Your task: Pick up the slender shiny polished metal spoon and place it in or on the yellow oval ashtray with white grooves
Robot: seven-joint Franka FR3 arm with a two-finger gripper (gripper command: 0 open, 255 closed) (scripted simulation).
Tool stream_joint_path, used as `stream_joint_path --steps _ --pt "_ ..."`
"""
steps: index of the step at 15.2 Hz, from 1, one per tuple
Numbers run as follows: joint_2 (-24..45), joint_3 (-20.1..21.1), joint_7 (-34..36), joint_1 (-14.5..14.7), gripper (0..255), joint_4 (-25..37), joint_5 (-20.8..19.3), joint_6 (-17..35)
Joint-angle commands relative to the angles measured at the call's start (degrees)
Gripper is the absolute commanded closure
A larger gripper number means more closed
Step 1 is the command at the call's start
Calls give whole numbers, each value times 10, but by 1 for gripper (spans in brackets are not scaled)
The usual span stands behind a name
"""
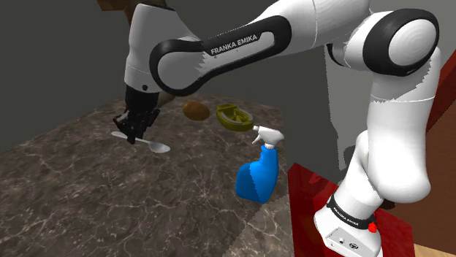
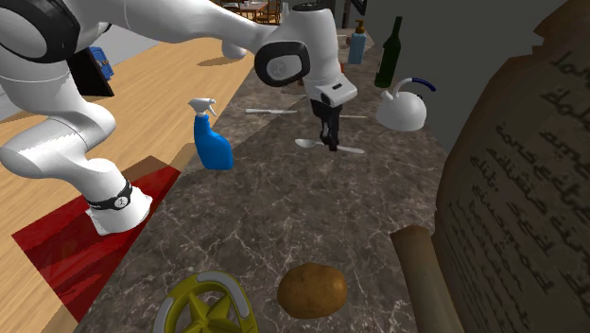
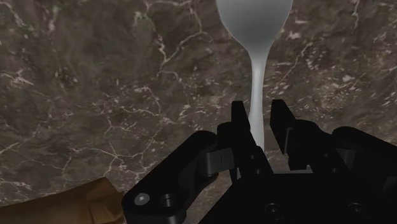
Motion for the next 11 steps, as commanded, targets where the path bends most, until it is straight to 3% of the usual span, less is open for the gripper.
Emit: stream_joint_path --steps 1,3,11 --pt "-5 1 -2 -1 255 9 3 -14" --pt "-8 1 -3 -2 255 14 4 -22" --pt "-104 -17 -123 -80 255 -109 70 5"
